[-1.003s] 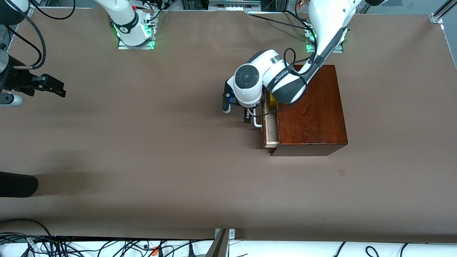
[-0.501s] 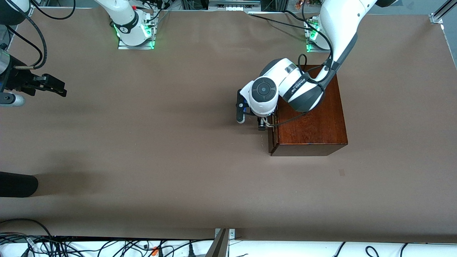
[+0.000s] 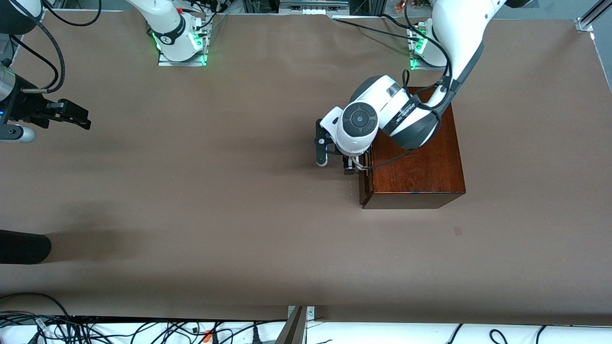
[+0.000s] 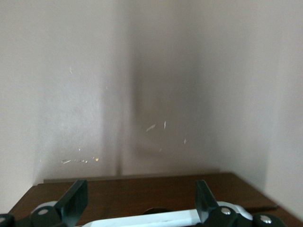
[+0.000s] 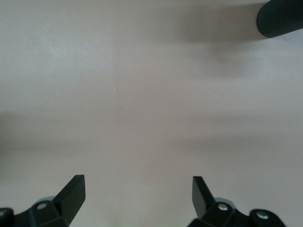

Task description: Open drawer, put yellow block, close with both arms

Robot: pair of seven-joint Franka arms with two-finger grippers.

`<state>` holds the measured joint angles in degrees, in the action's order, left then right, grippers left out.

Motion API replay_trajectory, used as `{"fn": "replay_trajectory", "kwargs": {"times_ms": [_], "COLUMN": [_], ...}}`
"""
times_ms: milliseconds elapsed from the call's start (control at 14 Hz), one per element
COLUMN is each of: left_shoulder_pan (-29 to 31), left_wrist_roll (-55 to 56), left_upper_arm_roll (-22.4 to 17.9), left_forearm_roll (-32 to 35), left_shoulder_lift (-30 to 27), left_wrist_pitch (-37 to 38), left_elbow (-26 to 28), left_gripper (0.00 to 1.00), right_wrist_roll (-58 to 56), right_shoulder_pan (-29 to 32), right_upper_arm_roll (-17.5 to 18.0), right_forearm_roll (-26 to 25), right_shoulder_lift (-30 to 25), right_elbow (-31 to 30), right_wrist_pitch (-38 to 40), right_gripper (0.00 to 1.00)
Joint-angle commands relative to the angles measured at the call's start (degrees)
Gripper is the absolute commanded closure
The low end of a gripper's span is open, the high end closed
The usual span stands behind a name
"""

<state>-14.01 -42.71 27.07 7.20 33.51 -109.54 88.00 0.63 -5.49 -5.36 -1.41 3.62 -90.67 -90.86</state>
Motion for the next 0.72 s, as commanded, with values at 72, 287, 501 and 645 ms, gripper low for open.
{"fn": "replay_trajectory", "kwargs": {"times_ms": [72,287,501,645], "left_shoulder_pan": [1.69,4.42,5.56,8.28], "left_wrist_roll": [11.04,20.80,30.29,31.55], "left_upper_arm_roll": [0.35,0.17,-1.31,-2.02], "left_forearm_roll": [-5.60,-5.71,-2.91,-1.05], "left_shoulder_lift": [-6.33,-9.24,-10.91,-12.14], "left_wrist_pitch": [6.50,18.52,27.77,30.69], "left_elbow": [-1.15,-7.12,-11.69,-13.81], "left_gripper": [0.00,0.00,0.00,0.00], "right_wrist_roll": [-0.11,-0.11,-0.02,-0.11], "right_shoulder_pan": [0.92,0.92,0.92,0.92], "right_upper_arm_roll": [0.62,0.62,0.62,0.62], "right_forearm_roll": [0.27,0.27,0.27,0.27], "right_shoulder_lift": [-1.16,-1.25,-1.16,-1.16], "right_elbow": [-0.65,-0.56,-0.56,-0.64], "right_wrist_pitch": [-0.02,0.07,-0.11,-0.02], "right_gripper": [0.00,0.00,0.00,0.00]}}
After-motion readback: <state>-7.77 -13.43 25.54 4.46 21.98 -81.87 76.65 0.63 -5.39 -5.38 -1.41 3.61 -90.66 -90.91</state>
